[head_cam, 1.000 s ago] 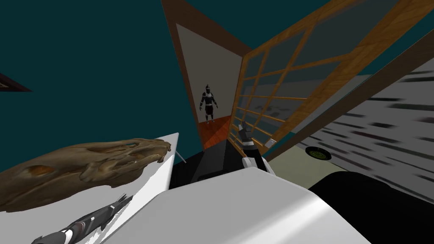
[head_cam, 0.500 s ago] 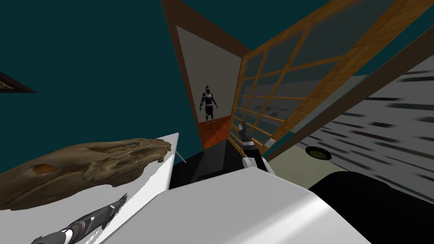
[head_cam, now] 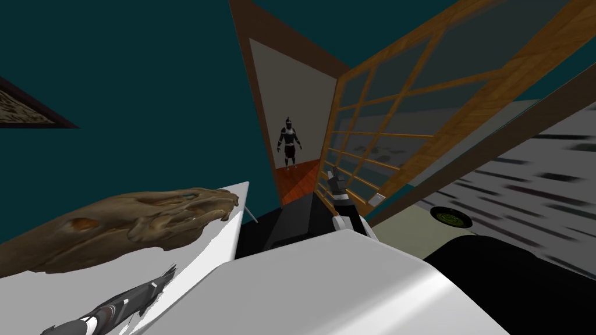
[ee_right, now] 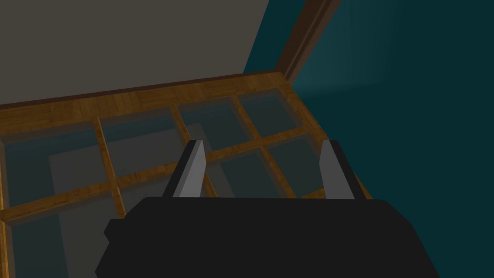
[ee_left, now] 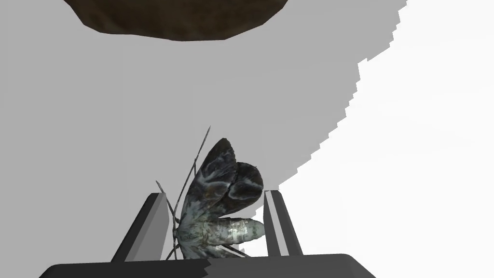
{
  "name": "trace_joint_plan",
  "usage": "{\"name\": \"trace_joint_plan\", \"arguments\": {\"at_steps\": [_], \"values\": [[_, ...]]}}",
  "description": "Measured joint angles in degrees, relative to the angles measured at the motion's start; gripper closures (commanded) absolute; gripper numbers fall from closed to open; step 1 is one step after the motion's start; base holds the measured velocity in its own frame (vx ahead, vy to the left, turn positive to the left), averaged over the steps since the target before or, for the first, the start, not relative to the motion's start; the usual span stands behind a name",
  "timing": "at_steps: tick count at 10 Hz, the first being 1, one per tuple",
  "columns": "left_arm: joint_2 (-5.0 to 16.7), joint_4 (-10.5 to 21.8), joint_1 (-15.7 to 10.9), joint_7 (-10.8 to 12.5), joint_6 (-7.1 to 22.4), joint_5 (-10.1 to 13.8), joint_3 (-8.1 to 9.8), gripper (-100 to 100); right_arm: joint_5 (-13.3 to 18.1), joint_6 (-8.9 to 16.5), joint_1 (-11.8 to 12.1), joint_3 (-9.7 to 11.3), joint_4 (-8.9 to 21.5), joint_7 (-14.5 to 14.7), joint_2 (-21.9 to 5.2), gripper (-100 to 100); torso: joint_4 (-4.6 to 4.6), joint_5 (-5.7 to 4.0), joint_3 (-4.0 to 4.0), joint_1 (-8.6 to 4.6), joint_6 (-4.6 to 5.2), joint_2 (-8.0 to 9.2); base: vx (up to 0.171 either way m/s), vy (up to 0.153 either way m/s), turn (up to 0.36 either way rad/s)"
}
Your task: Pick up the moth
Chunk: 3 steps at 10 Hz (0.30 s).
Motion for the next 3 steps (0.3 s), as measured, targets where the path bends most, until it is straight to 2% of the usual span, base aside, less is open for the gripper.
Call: {"name": "trace_joint_plan", "arguments": {"at_steps": [1,2,3], "values": [[0.1,-1.1,0.6,0.2,0.2,0.2,0.11,100,0.0,0.0,0.0,0.0,0.0,0.0,0.0,0,0.0,0.02,-0.01,-0.01,0.04,-0.01,0.035,0.022,0.113],[0.0,-2.5,1.4,0.3,0.4,0.4,0.15,100,0.0,0.0,0.0,0.0,0.0,0.0,0.0,0,0.0,0.01,0.01,0.01,0.02,0.02,0.015,0.009,0.026],[0.0,-2.6,1.5,0.4,0.4,0.4,0.16,0,0.0,0.0,0.0,0.0,0.0,0.0,0.0,0,0.01,0.03,0.03,0.0,0.06,0.06,0.0,0.0,0.0]]}}
